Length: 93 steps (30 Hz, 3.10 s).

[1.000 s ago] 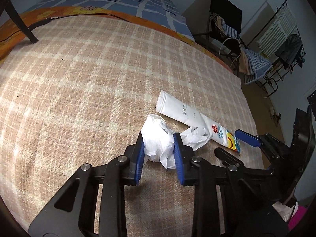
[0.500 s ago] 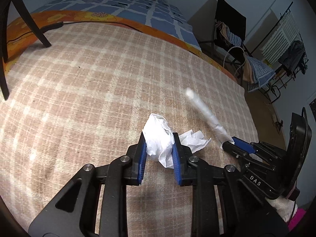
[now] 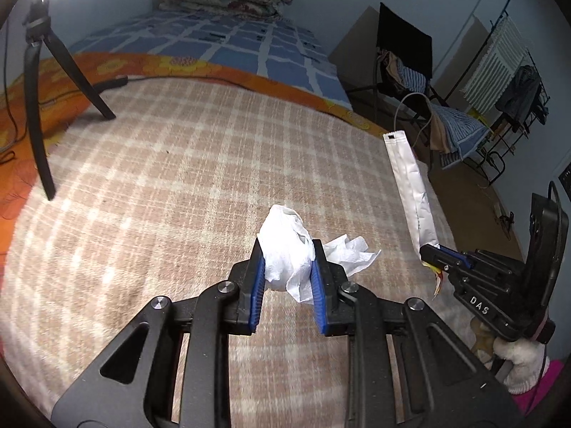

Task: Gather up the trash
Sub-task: 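Lift the tissue with left tool while right tool grasps the tube end, then carry the tissue and white tube with both tools over the basket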

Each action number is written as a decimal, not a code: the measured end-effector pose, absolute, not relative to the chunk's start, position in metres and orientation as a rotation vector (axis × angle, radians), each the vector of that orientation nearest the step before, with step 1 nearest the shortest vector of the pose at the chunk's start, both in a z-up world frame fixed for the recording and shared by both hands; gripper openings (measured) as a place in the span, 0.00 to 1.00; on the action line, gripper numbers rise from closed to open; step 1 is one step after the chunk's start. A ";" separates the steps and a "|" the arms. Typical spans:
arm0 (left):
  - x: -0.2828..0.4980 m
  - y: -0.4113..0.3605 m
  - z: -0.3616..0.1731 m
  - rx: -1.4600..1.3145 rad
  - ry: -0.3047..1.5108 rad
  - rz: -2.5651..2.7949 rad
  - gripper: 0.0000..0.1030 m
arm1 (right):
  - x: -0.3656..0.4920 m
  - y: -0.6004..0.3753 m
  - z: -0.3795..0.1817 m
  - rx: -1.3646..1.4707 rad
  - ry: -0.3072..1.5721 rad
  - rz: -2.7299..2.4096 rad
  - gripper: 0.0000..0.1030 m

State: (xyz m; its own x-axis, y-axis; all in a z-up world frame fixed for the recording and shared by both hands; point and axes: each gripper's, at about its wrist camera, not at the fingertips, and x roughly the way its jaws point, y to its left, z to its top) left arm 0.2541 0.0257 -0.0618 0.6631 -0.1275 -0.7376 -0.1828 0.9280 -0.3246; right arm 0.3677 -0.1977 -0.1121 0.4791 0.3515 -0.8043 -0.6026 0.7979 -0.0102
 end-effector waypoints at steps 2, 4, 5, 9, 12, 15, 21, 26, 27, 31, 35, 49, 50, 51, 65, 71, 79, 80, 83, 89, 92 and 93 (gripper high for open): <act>0.246 0.024 -0.053 -0.376 0.837 0.028 0.21 | 0.360 -0.199 -0.102 -0.300 0.887 0.604 0.04; 0.235 0.022 -0.044 -0.362 0.823 0.023 0.21 | 0.349 -0.202 -0.090 -0.295 0.873 0.610 0.04; 0.230 0.021 -0.041 -0.359 0.819 0.021 0.21 | 0.346 -0.203 -0.087 -0.291 0.870 0.612 0.04; 0.208 0.018 -0.027 -0.348 0.803 0.004 0.21 | 0.325 -0.213 -0.070 -0.265 0.866 0.622 0.04; 0.191 0.012 -0.016 -0.325 0.787 -0.007 0.21 | 0.308 -0.220 -0.058 -0.244 0.858 0.629 0.04; 0.174 0.006 -0.005 -0.299 0.767 -0.020 0.21 | 0.290 -0.229 -0.049 -0.222 0.852 0.639 0.04; 0.136 -0.007 0.013 -0.255 0.733 -0.045 0.21 | 0.253 -0.241 -0.031 -0.188 0.832 0.658 0.04; 0.108 -0.015 0.020 -0.215 0.719 -0.067 0.21 | 0.223 -0.246 -0.025 -0.170 0.826 0.680 0.04; 0.103 -0.016 0.022 -0.209 0.717 -0.069 0.21 | 0.215 -0.246 -0.024 -0.175 0.822 0.681 0.04; 0.084 -0.021 0.026 -0.177 0.702 -0.076 0.21 | 0.192 -0.247 -0.023 -0.176 0.819 0.694 0.04; 0.064 -0.022 0.023 -0.166 0.706 -0.084 0.21 | 0.171 -0.250 -0.026 -0.163 0.832 0.711 0.04; -0.003 -0.018 -0.016 -0.144 0.803 -0.097 0.21 | 0.088 -0.244 -0.059 -0.200 0.888 0.799 0.04; -0.007 -0.018 -0.018 -0.143 0.808 -0.097 0.21 | 0.085 -0.244 -0.062 -0.198 0.895 0.803 0.04; -0.011 -0.018 -0.021 -0.143 0.815 -0.099 0.21 | 0.081 -0.245 -0.066 -0.195 0.907 0.811 0.04; -0.054 -0.033 -0.062 -0.165 0.925 -0.120 0.21 | 0.038 -0.244 -0.112 -0.151 1.047 0.881 0.04; -0.067 -0.040 -0.083 -0.165 0.984 -0.126 0.21 | 0.025 -0.241 -0.134 -0.148 1.114 0.898 0.04; -0.078 -0.042 -0.105 -0.156 1.047 -0.119 0.21 | 0.011 -0.237 -0.160 -0.181 1.190 0.902 0.04; -0.079 -0.042 -0.108 -0.155 1.056 -0.117 0.21 | 0.011 -0.237 -0.161 -0.183 1.196 0.901 0.04; -0.080 -0.043 -0.115 -0.155 1.078 -0.114 0.21 | 0.011 -0.236 -0.169 -0.190 1.214 0.895 0.04; -0.082 -0.043 -0.124 -0.155 1.104 -0.111 0.21 | 0.013 -0.236 -0.181 -0.194 1.248 0.879 0.04; -0.080 -0.044 -0.126 -0.150 1.108 -0.110 0.21 | 0.013 -0.235 -0.185 -0.201 1.260 0.873 0.04; -0.079 -0.045 -0.125 -0.148 1.109 -0.109 0.21 | 0.013 -0.235 -0.186 -0.199 1.266 0.871 0.04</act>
